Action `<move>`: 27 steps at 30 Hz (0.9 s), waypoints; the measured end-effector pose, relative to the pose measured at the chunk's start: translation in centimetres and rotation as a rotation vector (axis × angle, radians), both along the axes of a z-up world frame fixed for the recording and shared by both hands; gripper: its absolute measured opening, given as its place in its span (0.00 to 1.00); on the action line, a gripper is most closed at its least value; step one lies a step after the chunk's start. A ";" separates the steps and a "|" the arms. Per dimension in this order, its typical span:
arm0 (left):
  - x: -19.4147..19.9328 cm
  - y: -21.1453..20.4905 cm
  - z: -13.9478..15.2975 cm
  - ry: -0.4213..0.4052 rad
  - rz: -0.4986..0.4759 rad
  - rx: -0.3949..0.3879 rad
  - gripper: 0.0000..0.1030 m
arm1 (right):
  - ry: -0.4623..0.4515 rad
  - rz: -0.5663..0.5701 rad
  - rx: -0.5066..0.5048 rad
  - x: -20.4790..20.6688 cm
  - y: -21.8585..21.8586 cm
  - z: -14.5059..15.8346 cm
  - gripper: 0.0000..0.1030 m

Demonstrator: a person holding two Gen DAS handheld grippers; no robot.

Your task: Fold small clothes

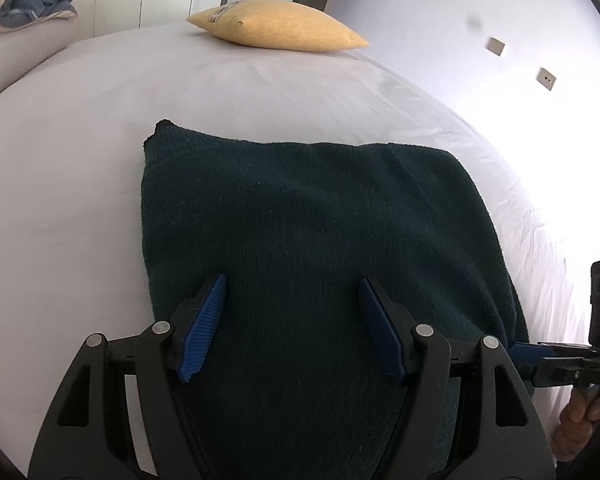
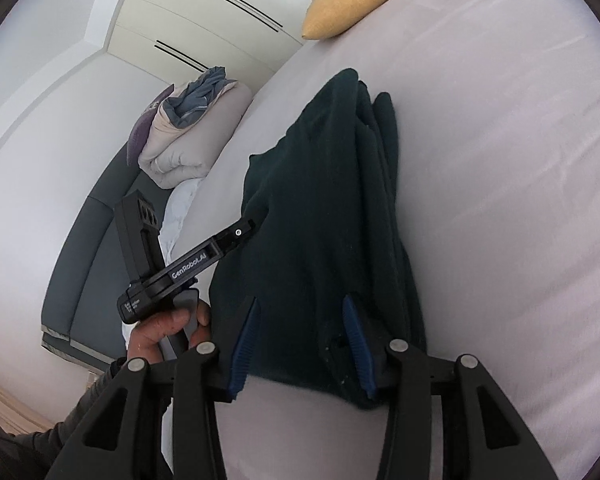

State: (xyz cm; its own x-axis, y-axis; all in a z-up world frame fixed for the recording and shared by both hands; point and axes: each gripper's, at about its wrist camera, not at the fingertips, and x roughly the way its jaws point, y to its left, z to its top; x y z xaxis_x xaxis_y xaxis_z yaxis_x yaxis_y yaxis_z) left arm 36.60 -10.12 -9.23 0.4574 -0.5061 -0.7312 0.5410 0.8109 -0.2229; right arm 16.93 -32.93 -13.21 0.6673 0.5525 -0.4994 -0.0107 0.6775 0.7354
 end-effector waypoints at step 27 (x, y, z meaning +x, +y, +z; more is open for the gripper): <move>-5.5 0.2 1.0 -0.036 0.007 0.016 0.66 | 0.069 -0.164 -0.103 1.1 -4.5 3.3 0.48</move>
State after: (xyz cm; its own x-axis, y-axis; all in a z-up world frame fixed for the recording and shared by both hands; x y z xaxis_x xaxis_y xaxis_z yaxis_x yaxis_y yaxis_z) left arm 31.07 -9.96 -8.26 0.4868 -0.4911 -0.7224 0.5428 0.8180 -0.1903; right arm 18.07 -37.43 -9.94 0.7061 0.3830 -0.5955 0.1540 0.7378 0.6572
